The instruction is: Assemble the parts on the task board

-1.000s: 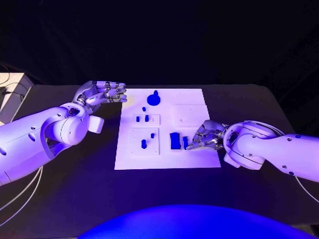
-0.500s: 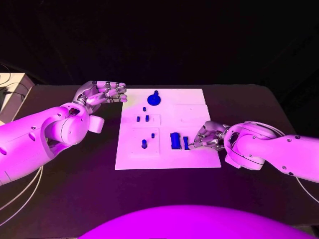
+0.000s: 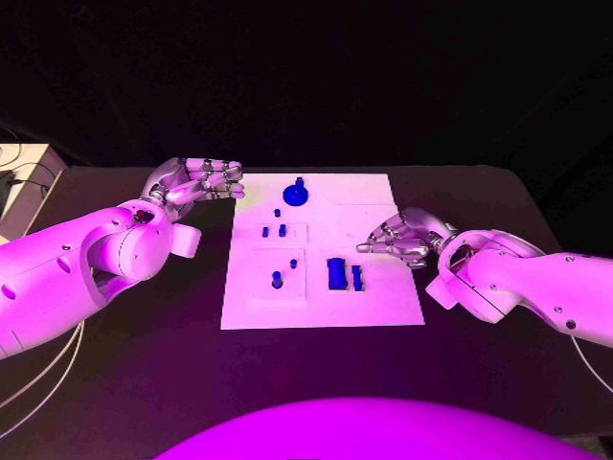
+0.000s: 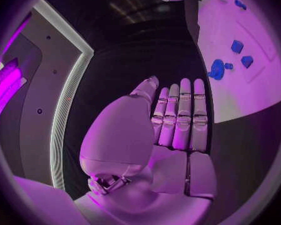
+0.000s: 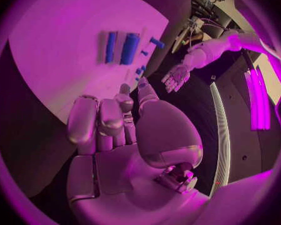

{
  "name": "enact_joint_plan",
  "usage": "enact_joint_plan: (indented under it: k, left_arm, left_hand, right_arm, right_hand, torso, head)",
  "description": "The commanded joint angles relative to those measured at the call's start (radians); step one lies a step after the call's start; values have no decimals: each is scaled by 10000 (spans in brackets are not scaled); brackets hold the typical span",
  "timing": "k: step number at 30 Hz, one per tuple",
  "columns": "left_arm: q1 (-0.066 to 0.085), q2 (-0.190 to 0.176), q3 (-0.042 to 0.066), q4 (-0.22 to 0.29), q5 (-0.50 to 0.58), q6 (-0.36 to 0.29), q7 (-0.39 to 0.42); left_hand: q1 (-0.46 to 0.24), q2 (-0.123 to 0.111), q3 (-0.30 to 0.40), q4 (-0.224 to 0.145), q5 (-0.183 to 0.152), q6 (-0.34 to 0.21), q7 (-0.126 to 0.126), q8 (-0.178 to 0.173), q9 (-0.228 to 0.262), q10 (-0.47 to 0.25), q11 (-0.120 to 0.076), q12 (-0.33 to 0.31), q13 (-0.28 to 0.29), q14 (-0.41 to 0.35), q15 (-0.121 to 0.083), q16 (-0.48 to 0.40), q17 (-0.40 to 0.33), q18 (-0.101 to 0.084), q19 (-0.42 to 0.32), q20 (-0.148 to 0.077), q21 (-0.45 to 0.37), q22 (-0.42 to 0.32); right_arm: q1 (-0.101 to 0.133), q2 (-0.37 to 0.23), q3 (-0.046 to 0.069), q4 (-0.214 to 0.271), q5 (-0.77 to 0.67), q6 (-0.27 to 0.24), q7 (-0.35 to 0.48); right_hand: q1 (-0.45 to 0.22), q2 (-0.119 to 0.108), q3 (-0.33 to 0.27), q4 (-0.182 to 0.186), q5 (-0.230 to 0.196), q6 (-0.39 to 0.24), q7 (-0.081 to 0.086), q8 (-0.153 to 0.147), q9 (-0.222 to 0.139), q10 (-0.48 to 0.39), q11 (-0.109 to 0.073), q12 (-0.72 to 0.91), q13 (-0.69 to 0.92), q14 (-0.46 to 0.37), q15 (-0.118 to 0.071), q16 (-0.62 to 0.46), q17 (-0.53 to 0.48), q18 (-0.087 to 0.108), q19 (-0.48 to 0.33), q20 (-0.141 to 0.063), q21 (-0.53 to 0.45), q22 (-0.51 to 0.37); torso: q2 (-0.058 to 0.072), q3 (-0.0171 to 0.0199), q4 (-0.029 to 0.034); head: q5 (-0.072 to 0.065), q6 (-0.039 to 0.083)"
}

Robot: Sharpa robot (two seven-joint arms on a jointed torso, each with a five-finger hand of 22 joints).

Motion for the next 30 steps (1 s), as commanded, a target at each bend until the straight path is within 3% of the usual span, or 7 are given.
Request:
enact_joint_plan:
  k: [1, 22, 23, 25, 26, 28, 30]
  left_arm:
    - [-18, 82, 7, -78, 344, 172, 287]
    - [-45, 1125, 9, -1601, 1373, -645, 1329]
    - [-46, 1079, 0, -1547, 1076, -408, 864]
    - [-40, 1076, -16, -1520, 1089, -448, 876]
    - [-33, 1072, -35, -1488, 1105, -496, 891]
    - [-8, 1060, -100, -1381, 1157, -658, 941]
    - [39, 1036, -225, -1174, 1257, -971, 1037]
  left_hand:
    - [-82, -106, -138, 46, 16, -36, -9, 8, 1, -56, -5, -11, -7, -90, 3, 30, 7, -76, 67, 18, -52, -41]
    - [-8, 470, -2269, -620, -122, -1764, -477, -89, -71, -1648, 526, -78, -42, -3630, 896, -1046, -857, 286, -2194, 1454, -164, -3793]
    - [-4371, 558, -1099, -989, -2802, -10597, -1604, -636, -626, -11555, -1241, -648, -610, -11631, -947, -1575, -1394, -829, -10524, -1058, -803, -4447]
    - [-4664, 558, -1099, -989, -2802, -10597, -1604, -636, -626, -11555, -1241, -648, -610, -11631, -947, -1575, -1394, -829, -10524, -1058, -803, -4447]
    - [-4994, 558, -1099, -989, -2802, -10597, -1604, -636, -626, -11555, -1241, -648, -610, -11631, -947, -1575, -1394, -829, -10524, -1058, -803, -4447]
    - [-5799, 558, -1099, -989, -2802, -10597, -1604, -636, -626, -11555, -1241, -648, -610, -11631, -947, -1575, -1394, -829, -10524, -1058, -803, -4447]
    - [-6527, 558, -1099, -989, -2802, -10597, -1604, -636, -626, -11555, -1241, -648, -610, -11631, -947, -1575, -1394, -829, -10524, -1058, -803, -4447]
  right_arm:
    - [92, 78, 17, -454, 2650, -1050, 2880]
    - [221, 1994, 307, -4883, 6495, -613, 6195]
    - [228, 1956, 302, -4813, 5977, -842, 5416]
    - [222, 1955, 311, -4772, 6012, -863, 5430]
    - [214, 1954, 322, -4724, 6054, -890, 5447]
    - [189, 1951, 358, -4562, 6194, -977, 5505]
    - [139, 1945, 428, -4249, 6463, -1146, 5615]
  right_hand:
    - [-1, -73, 0, 5, 63, 30, 171, -362, -502, -237, 71, -345, -248, -84, 108, -190, -148, 97, 718, 94, -292, 1128]
    - [1974, 558, 807, -1789, 0, -575, 1026, -1273, -5581, -996, 1110, -7433, -9599, -3955, 1280, -5119, -3674, 257, -2771, 1293, -10329, -3937]
    - [-2155, -328, 1114, -306, -1768, -3642, -435, -1889, -7729, -4431, 247, -9627, -11952, -7027, 911, -11686, -9715, -763, -6220, 1060, -11112, -13077]
    - [-2340, -328, 1114, -306, -1768, -3835, -435, -1889, -7729, -4521, 247, -9627, -11952, -7406, 911, -11686, -9715, -763, -6727, 1060, -11112, -13077]
    - [-2644, -328, 1114, -306, -1768, -10851, -435, -1889, -7729, -4764, 247, -9627, -11952, -14468, 911, -11686, -9715, -763, -7009, 1060, -11112, -13077]
    - [-3403, -328, 1114, -306, -1768, -10851, -435, -1889, -7729, -12199, 247, -9627, -11952, -14468, 911, -11686, -9715, -763, -7657, 1060, -11112, -13077]
    - [-4109, -328, 1114, -306, -1768, -10851, -435, -1889, -7729, -12199, 247, -9627, -11952, -14468, 911, -11686, -9715, -763, -14662, 1060, -11112, -13077]
  torso:
    - [-91, -37, -59]
    - [-628, 20, -272]
    - [-547, -20, -267]
    - [-554, -15, -269]
    - [-563, -8, -271]
    - [-590, 13, -276]
    - [-643, 54, -287]
  head:
    - [8, 167]
    - [323, 1112]
    - [294, 1011]
    - [296, 1032]
    - [298, 1056]
    - [305, 1137]
    - [318, 1293]
